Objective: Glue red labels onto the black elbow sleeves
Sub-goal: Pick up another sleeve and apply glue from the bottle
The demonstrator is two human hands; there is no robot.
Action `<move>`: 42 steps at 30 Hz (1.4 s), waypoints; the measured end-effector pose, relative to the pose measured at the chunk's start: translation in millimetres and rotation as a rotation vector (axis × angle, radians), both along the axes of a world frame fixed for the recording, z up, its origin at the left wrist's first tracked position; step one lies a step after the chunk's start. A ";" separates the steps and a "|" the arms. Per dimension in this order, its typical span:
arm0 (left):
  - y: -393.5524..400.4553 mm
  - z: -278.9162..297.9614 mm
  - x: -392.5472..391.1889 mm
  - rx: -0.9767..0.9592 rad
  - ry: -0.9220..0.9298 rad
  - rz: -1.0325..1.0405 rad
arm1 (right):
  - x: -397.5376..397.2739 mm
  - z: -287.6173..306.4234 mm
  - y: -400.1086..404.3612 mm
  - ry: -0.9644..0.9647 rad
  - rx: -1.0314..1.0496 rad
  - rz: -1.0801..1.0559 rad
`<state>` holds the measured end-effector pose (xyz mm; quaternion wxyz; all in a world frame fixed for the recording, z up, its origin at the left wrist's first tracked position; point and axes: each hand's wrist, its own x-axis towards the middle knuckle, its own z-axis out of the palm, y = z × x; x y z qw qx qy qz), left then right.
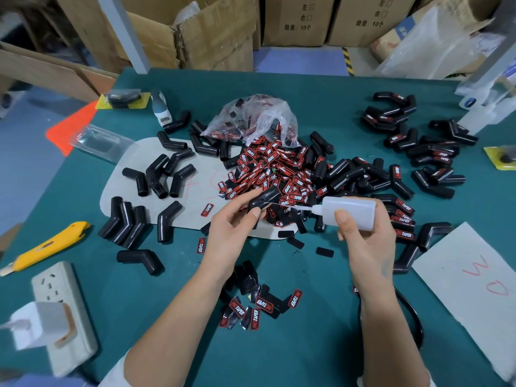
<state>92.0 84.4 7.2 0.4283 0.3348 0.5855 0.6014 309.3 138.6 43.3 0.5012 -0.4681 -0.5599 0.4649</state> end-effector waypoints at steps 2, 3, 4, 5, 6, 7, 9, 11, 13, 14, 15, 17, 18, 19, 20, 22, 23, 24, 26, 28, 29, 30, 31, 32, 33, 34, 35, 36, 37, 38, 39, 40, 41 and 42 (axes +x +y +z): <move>0.4 -0.5 -0.6 0.001 -0.004 -0.001 | 0.6 -0.5 0.0 -0.004 -0.006 -0.009; 0.3 -0.9 -0.9 0.001 -0.005 -0.002 | 0.8 -0.7 -0.1 -0.006 -0.009 -0.009; 0.1 -1.2 -1.4 0.003 -0.005 -0.003 | 1.2 -1.0 -0.3 -0.007 -0.011 -0.008; -0.2 -1.2 -1.4 0.005 -0.005 -0.002 | 1.3 -1.0 -0.3 -0.007 -0.011 -0.005; -0.1 -1.0 -1.1 0.008 -0.006 -0.002 | 1.4 -1.0 -0.2 -0.004 -0.011 -0.003; -0.2 -0.7 -1.0 0.010 -0.007 -0.003 | 1.0 -1.1 -0.1 0.003 -0.013 -0.002; 0.4 -0.4 -0.5 0.013 -0.008 -0.005 | 0.8 -1.0 0.1 0.019 -0.015 -0.004; 0.8 -0.7 -0.6 0.017 -0.004 -0.005 | 0.4 -0.8 0.2 0.021 -0.013 -0.001; 1.0 -0.9 -0.9 0.015 0.003 -0.005 | 0.3 -0.8 -0.1 0.018 -0.010 0.006; 0.8 -0.8 -1.2 0.014 0.005 -0.006 | 0.1 -0.9 -0.3 0.018 -0.009 0.006; 0.8 -0.6 -1.3 0.014 0.006 -0.008 | 0.1 -1.1 -0.3 0.018 -0.010 0.003; 0.6 0.2 -1.1 0.013 0.009 -0.009 | -0.1 -1.5 -0.2 0.019 -0.016 -0.007; 0.6 0.8 -1.1 0.013 0.010 -0.010 | 0.0 -1.6 -0.2 0.018 -0.017 -0.008; 0.5 1.3 -1.2 0.013 0.011 -0.010 | 0.1 -1.7 -0.2 0.015 -0.015 -0.006; 0.3 1.8 -1.1 0.012 0.012 -0.012 | 0.2 -1.7 -0.3 0.013 -0.012 0.000; -0.1 1.8 -1.2 0.013 0.018 -0.019 | 0.4 -1.5 -0.3 0.009 -0.001 0.014; -0.2 1.6 -1.2 0.013 0.021 -0.021 | 0.4 -1.4 -0.2 0.008 0.001 0.016; -0.4 1.5 -1.1 0.014 0.021 -0.020 | 0.3 -1.3 -0.1 0.007 0.002 0.016; -0.2 1.4 -1.1 0.018 0.012 -0.009 | 0.4 -1.3 0.3 0.009 0.005 0.012; 0.0 0.9 -1.3 0.019 0.012 -0.007 | 0.5 -1.7 0.2 0.010 0.008 0.011; -0.1 0.4 -1.5 0.020 0.018 -0.011 | 0.7 -2.1 0.2 0.010 0.008 0.011; -0.2 -0.2 -1.7 0.020 0.026 -0.019 | 0.8 -2.4 0.1 0.009 0.008 0.010; -0.4 -1.0 -1.8 0.018 0.032 -0.027 | 0.6 -2.9 0.2 0.006 0.007 0.010; -0.4 -1.5 -1.8 0.017 0.035 -0.034 | 0.7 -3.1 0.2 0.005 0.007 0.010; -0.5 -1.9 -2.1 0.019 0.037 -0.037 | 0.7 -3.3 0.3 0.005 0.008 0.009; -0.6 -2.1 -2.1 0.020 0.040 -0.038 | 0.7 -3.3 0.3 0.005 0.010 0.009; -0.6 -1.9 -2.2 0.021 0.043 -0.040 | 0.8 -3.2 0.4 0.003 0.013 0.010; -0.6 -1.8 -2.0 0.022 0.043 -0.042 | 0.8 -3.1 0.4 0.000 0.016 0.011; -0.4 -1.9 -1.8 0.023 0.039 -0.043 | 0.8 -3.1 0.3 -0.002 0.019 0.012; -0.2 -2.0 -1.5 0.025 0.033 -0.044 | 0.7 -3.0 0.2 -0.003 0.020 0.011; 0.0 -2.1 -1.3 0.026 0.029 -0.044 | 0.7 -2.9 0.1 -0.001 0.021 0.011; 0.1 -2.3 -1.2 0.027 0.025 -0.043 | 0.7 -2.8 0.0 0.002 0.020 0.010; 0.2 -2.2 -1.1 0.028 0.024 -0.042 | 0.7 -2.6 0.0 0.004 0.020 0.010; 0.3 -1.8 -1.1 0.028 0.024 -0.042 | 0.7 -2.3 0.0 0.002 0.019 0.011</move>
